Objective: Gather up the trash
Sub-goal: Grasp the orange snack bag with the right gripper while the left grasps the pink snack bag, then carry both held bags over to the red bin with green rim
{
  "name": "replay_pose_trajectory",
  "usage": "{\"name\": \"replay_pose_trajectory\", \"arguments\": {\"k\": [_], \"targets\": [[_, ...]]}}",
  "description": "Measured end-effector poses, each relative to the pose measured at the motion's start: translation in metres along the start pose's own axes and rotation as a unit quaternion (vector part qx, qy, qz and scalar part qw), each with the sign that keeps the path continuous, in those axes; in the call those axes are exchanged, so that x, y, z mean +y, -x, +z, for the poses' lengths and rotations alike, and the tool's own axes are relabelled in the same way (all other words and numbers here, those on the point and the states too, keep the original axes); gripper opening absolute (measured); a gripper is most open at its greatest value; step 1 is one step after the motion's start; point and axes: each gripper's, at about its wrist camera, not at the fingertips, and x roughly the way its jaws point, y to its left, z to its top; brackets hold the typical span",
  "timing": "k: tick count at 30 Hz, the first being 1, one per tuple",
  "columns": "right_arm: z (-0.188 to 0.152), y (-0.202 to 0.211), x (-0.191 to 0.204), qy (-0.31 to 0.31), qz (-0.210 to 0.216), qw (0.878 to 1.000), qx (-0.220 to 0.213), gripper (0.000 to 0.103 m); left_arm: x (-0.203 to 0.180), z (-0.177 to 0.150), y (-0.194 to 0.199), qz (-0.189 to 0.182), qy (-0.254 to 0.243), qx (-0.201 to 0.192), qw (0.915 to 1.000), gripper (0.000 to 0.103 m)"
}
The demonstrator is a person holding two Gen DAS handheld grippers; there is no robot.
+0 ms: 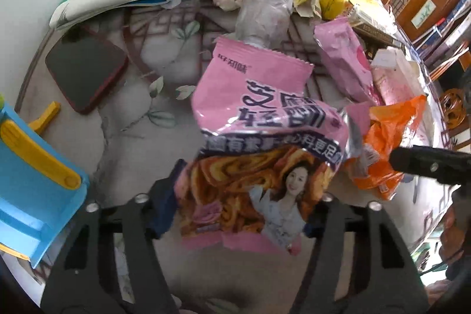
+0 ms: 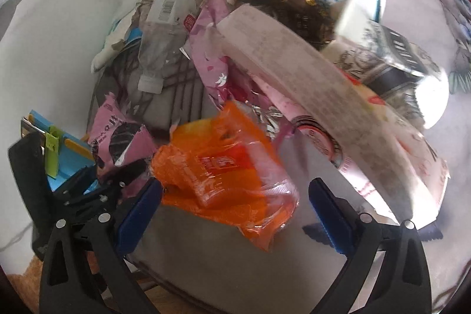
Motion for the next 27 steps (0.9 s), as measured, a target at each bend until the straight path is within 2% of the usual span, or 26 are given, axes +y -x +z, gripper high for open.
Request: {"name": "replay_pose_trajectory", "arguments": {"k": [1, 3, 6, 9, 12, 17, 22, 27], "targets": [[0.001, -0.004, 0.001, 0.003, 0.006, 1.000, 0.002, 0.087, 0.000, 0.000, 0.001, -0.005, 0.003, 0.001, 1.0000, 0.052], [0.001, -0.009, 0.004, 0.006, 0.026, 1.000, 0.009, 0.056, 0.005, 0.003, 0.000, -0.013, 0.011, 0.001, 0.9999, 0.051], [0.000, -0.012, 0.011, 0.019, 0.025, 0.999, 0.007, 0.056, 0.006, 0.000, 0.007, -0.018, 0.019, -0.008, 0.9996, 0.049], [-0.002, -0.001, 0.023, 0.039, 0.033, 0.999, -0.013, 0.054, 0.004, 0.000, 0.026, -0.013, 0.021, -0.044, 0.9987, 0.048], [-0.002, 0.028, 0.035, 0.059, 0.036, 0.996, -0.056, 0.054, 0.008, 0.008, 0.044, -0.012, 0.018, -0.079, 0.9967, 0.048], [0.003, 0.073, 0.036, 0.055, 0.036, 0.990, -0.127, 0.054, -0.005, 0.025, 0.073, -0.026, 0.006, -0.131, 0.9910, 0.048], [0.003, 0.117, 0.010, 0.018, 0.024, 0.981, -0.190, 0.054, -0.029, 0.037, 0.083, -0.051, -0.008, -0.146, 0.9879, 0.048], [-0.003, 0.149, -0.021, -0.020, 0.009, 0.973, -0.229, 0.054, -0.063, 0.045, 0.083, -0.073, -0.035, -0.150, 0.9853, 0.048]]}}
